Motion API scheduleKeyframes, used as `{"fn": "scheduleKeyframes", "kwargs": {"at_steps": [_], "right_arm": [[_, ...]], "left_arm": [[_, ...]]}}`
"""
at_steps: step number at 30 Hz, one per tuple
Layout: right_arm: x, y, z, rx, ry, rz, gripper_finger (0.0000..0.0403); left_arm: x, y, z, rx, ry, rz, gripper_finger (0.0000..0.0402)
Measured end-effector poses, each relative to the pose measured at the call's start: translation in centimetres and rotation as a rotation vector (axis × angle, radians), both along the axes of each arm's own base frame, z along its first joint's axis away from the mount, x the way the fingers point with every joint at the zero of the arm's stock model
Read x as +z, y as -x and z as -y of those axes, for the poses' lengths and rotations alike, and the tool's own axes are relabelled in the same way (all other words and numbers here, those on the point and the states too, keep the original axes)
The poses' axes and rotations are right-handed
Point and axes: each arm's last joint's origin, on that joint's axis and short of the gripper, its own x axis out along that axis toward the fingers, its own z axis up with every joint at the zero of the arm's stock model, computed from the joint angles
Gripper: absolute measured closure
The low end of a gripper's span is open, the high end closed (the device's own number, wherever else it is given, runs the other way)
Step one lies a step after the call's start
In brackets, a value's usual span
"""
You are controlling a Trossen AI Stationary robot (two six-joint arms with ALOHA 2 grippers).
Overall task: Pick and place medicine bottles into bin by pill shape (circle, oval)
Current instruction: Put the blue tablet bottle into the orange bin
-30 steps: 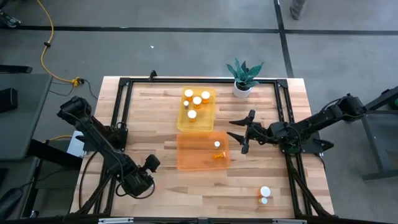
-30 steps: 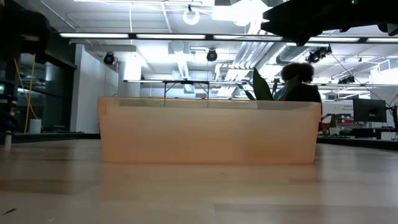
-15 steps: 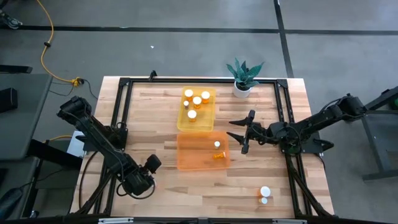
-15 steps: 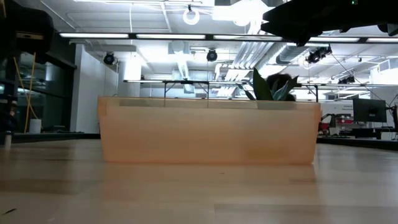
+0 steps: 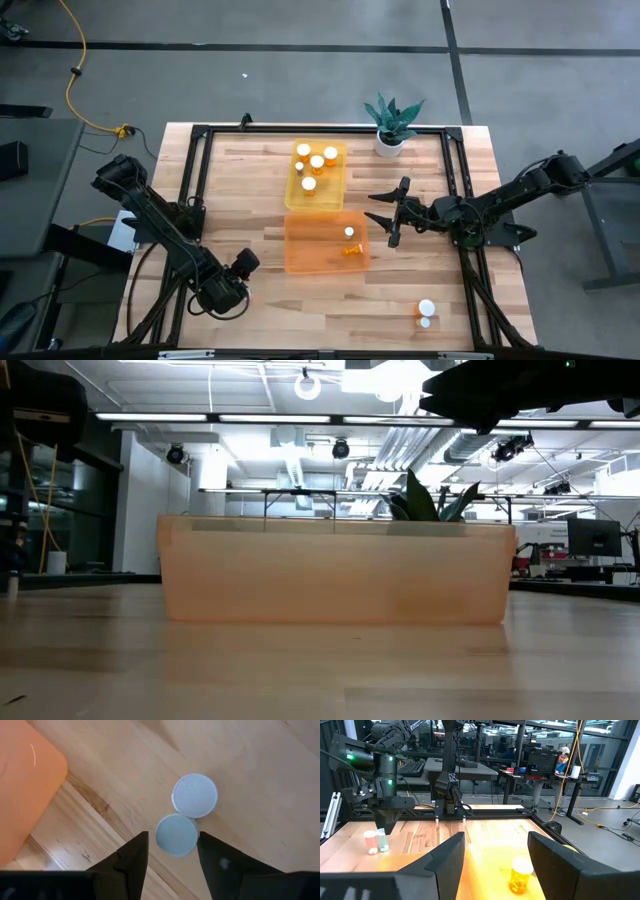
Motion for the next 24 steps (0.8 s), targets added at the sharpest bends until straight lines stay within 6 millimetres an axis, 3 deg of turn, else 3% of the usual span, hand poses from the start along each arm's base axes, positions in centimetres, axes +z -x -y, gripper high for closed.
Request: {"fn": "scheduleKeyframes", "kwargs": {"at_steps": [14, 24], "right_arm": [[0.0, 0.0, 0.0, 0.0, 0.0, 0.0, 0.0192], [0.0, 0.0, 0.0, 0.0, 0.0, 0.0, 0.0192]], "left_arm": [[-0.02, -0.12, -0.39, 0.073, 0.001, -0.005, 0.0245], [-0.01, -0.25, -0.35, 0.022, 0.016, -0.014, 0.0257]]}}
